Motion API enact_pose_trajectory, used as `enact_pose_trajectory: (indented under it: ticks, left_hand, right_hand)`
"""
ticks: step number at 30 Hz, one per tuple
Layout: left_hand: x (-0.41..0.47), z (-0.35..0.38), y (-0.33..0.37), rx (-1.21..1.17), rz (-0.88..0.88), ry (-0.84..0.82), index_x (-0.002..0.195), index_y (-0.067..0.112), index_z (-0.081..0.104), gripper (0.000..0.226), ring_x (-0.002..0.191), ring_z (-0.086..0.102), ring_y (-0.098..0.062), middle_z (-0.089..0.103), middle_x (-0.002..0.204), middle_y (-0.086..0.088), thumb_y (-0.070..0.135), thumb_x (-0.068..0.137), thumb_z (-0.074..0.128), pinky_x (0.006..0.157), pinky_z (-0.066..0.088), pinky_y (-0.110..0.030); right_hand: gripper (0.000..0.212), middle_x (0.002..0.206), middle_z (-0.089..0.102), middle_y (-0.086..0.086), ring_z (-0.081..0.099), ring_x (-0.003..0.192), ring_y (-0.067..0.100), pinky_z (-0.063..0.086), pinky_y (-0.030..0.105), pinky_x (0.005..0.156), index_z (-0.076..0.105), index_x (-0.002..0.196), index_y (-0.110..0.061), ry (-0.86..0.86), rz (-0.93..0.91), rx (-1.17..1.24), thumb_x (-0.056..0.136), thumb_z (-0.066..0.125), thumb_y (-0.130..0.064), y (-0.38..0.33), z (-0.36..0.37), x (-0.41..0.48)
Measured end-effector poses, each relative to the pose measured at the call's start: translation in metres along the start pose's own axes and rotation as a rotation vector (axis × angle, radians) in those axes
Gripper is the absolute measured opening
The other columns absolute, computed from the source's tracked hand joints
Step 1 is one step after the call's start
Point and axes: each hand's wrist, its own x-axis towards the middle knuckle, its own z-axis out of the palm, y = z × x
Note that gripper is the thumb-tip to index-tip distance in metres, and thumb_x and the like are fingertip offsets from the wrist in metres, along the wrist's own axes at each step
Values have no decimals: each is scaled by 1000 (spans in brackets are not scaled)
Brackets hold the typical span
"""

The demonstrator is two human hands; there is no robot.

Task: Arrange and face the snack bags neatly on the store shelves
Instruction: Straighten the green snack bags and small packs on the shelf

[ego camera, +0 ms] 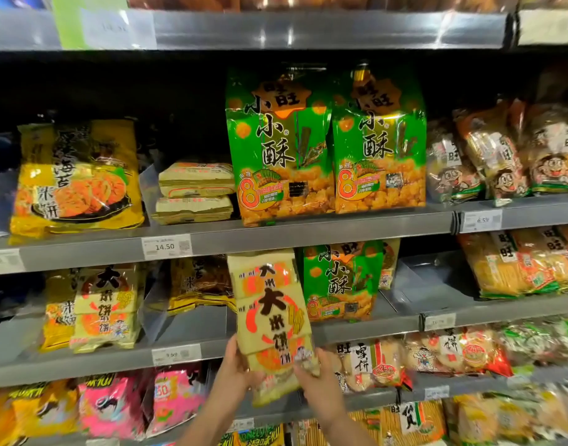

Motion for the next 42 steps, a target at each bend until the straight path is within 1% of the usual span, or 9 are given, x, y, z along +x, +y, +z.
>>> enact_pose_trajectory:
  ticks: [5, 11, 16, 23, 27, 31, 34, 39, 42]
  left_hand:
    - [55, 8, 46, 336, 116, 103, 126, 36, 44, 73, 106, 60, -17, 66, 112, 4, -13, 75, 62, 87, 53, -43]
    - [89, 14, 64, 779, 225, 334, 135, 28, 42, 62, 69, 60, -15, 68, 83, 2, 7, 81, 64, 50, 42, -22]
    - [98, 19, 59, 916, 252, 424, 139, 25, 37, 62, 52, 49, -11, 64, 69, -2, 7, 84, 57, 41, 34, -23]
    - [89, 32, 50, 669, 336, 373, 139, 30, 24, 72, 83, 61, -15, 64, 109, -4, -6, 83, 52, 62, 50, -29]
    - [76, 32, 36, 794, 440, 313, 145, 28, -11, 89, 135, 32, -14, 8, 157, 1, -5, 89, 49, 103, 40, -28]
    - [65, 29, 33, 912, 457, 273, 141, 27, -6, 80, 117, 37, 0, -14, 147, 19, -6, 89, 45, 64, 38, -1]
    - [69, 25, 30, 981, 430, 246, 147, 23, 9, 74, 129, 37, -6, -11, 146, 20, -8, 88, 43, 71, 38, -4]
    - [82, 27, 36, 1096, 397, 216, 144, 28, -7, 87, 126, 45, -15, -25, 149, 9, -12, 85, 43, 54, 36, -9]
    - [85, 30, 38, 1141, 371, 240, 148, 19, 1, 81, 142, 17, -18, -15, 156, -1, -11, 86, 42, 87, 45, -13]
  right_hand:
    - [68, 116, 58, 3, 57, 99, 15, 48, 24, 81, 22, 139, -13, 61, -102, 80, 87, 63, -27, -42, 13, 38]
    - [57, 104, 58, 7, 51, 69, 11, 40, 11, 50, 25, 138, -17, 47, -70, 15, 88, 49, -3, -60, 30, 75]
    - [65, 144, 23, 9, 50, 107, 24, 42, 29, 90, 27, 145, -22, 142, -78, -141, 87, 47, -3, -59, 38, 82]
    - [76, 143, 36, 2, 41, 129, 20, 35, 36, 107, 14, 148, -27, 155, -107, 23, 86, 42, 7, -50, 61, 82]
    - [79, 137, 31, -13, 29, 133, 10, 24, 26, 110, 15, 146, -25, 52, -137, 63, 81, 35, 15, -40, 73, 82]
    - [83, 147, 32, -1, 28, 138, 19, 29, 42, 113, 21, 143, -33, 16, -138, -15, 76, 40, 14, -34, 73, 94]
    - [85, 151, 29, 0, 28, 138, 22, 34, 39, 109, 16, 145, -34, -40, -125, -35, 79, 40, 14, -35, 70, 96]
    - [83, 151, 23, -6, 35, 133, 20, 40, 38, 105, 22, 138, -42, -89, -178, -85, 79, 41, 14, -36, 67, 101]
    - [72, 146, 31, -8, 54, 106, 14, 48, 31, 93, 28, 139, -32, -17, -198, -197, 82, 45, 8, -34, 61, 97]
